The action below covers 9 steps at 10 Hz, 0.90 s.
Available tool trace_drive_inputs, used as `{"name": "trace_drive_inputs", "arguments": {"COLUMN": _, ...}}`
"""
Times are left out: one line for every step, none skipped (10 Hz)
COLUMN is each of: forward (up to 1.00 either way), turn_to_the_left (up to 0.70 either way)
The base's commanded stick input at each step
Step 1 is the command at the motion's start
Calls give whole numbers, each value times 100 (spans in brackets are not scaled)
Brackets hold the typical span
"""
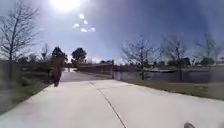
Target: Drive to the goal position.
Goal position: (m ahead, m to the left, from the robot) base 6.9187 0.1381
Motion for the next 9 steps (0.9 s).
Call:
{"name": "trace_drive_inputs", "arguments": {"forward": 70, "turn_to_the_left": 34}}
{"name": "trace_drive_inputs", "arguments": {"forward": 70, "turn_to_the_left": 13}}
{"name": "trace_drive_inputs", "arguments": {"forward": 70, "turn_to_the_left": 0}}
{"name": "trace_drive_inputs", "arguments": {"forward": 70, "turn_to_the_left": 0}}
{"name": "trace_drive_inputs", "arguments": {"forward": 70, "turn_to_the_left": 0}}
{"name": "trace_drive_inputs", "arguments": {"forward": 70, "turn_to_the_left": 0}}
{"name": "trace_drive_inputs", "arguments": {"forward": 70, "turn_to_the_left": 0}}
{"name": "trace_drive_inputs", "arguments": {"forward": 70, "turn_to_the_left": 0}}
{"name": "trace_drive_inputs", "arguments": {"forward": 70, "turn_to_the_left": 0}}
